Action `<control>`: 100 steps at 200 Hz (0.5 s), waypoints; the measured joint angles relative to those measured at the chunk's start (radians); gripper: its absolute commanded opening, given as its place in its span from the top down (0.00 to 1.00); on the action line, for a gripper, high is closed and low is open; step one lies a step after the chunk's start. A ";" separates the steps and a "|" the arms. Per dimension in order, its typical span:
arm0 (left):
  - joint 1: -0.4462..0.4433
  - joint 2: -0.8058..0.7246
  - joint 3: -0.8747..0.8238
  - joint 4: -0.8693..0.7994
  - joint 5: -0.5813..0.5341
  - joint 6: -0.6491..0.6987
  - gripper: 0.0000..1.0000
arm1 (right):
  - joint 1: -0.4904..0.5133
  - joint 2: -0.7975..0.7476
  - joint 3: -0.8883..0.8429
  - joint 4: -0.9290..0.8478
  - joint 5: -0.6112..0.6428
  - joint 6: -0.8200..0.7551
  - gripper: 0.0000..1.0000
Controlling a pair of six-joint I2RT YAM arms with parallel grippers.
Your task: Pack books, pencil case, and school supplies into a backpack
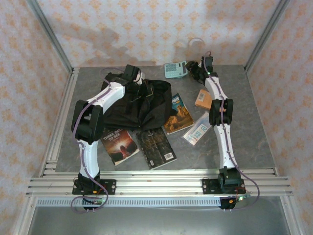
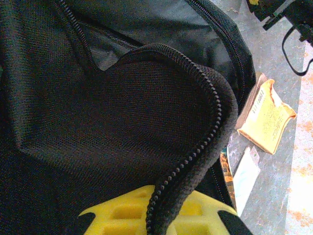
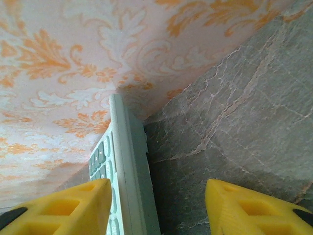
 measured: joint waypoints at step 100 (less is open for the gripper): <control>0.000 0.001 0.003 -0.006 0.000 0.004 1.00 | 0.040 0.000 0.000 -0.045 -0.019 -0.053 0.78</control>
